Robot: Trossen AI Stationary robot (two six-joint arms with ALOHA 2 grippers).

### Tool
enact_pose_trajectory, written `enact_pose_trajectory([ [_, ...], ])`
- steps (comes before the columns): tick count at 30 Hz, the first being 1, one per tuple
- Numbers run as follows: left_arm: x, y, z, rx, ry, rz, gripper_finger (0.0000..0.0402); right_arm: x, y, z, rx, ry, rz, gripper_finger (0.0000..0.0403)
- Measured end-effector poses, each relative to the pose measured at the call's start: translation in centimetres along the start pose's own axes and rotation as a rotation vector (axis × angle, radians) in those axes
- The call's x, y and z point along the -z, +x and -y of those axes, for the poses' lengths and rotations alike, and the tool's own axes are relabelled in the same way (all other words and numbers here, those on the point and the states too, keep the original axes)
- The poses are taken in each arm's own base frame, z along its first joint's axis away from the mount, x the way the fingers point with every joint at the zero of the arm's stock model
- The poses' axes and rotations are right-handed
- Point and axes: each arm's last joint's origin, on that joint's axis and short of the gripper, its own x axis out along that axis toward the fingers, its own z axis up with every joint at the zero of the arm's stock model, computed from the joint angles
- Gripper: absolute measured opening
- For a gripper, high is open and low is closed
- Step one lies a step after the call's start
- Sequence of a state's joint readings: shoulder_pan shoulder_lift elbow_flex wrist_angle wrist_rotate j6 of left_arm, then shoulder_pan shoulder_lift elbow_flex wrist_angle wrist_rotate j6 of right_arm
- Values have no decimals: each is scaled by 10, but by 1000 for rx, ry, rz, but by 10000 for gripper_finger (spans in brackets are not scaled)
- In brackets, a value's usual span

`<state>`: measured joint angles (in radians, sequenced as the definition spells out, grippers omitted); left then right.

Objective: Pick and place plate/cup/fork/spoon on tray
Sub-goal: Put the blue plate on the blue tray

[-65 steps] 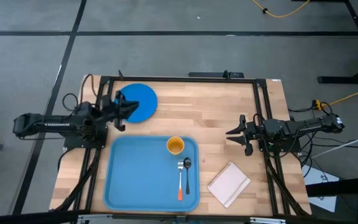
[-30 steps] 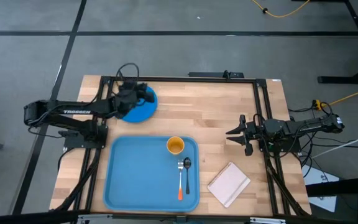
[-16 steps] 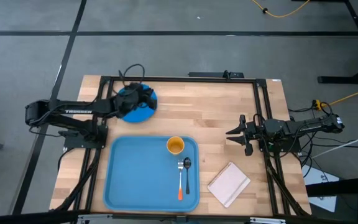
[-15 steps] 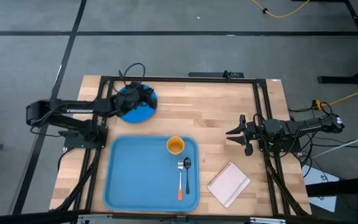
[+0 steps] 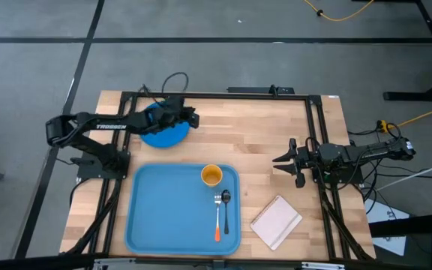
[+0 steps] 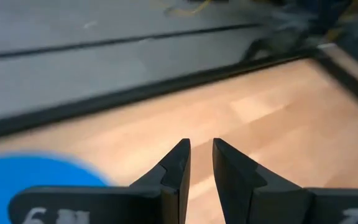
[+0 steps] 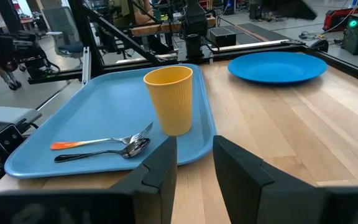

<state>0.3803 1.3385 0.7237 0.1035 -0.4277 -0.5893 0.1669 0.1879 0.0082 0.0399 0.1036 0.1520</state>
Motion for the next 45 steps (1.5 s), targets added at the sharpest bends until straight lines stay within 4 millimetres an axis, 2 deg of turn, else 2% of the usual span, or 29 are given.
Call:
enact_pose_trajectory([
  [3,10,-6,10,-200,-63,-16,60,0,0,0,0,-1,0,110],
  [7,16,-21,22,-364,-100,36,60,0,0,0,0,-1,0,110],
  [11,30,-34,18,-482,-191,114,60,0,0,0,0,-1,0,110],
  [15,47,-19,5,-551,-200,-52,60,0,0,0,0,0,0,110],
  [20,52,8,-12,-611,-276,-192,60,0,0,0,0,0,0,110],
  [27,47,33,-28,-607,-311,-240,60,0,0,0,0,0,0,110],
  [32,53,45,-41,-666,-342,-288,60,0,0,0,0,0,0,110],
  [37,62,56,-44,-683,-349,-326,60,0,0,0,0,0,0,110],
  [45,62,76,-35,-631,-347,-314,60,0,0,0,0,0,0,110],
])
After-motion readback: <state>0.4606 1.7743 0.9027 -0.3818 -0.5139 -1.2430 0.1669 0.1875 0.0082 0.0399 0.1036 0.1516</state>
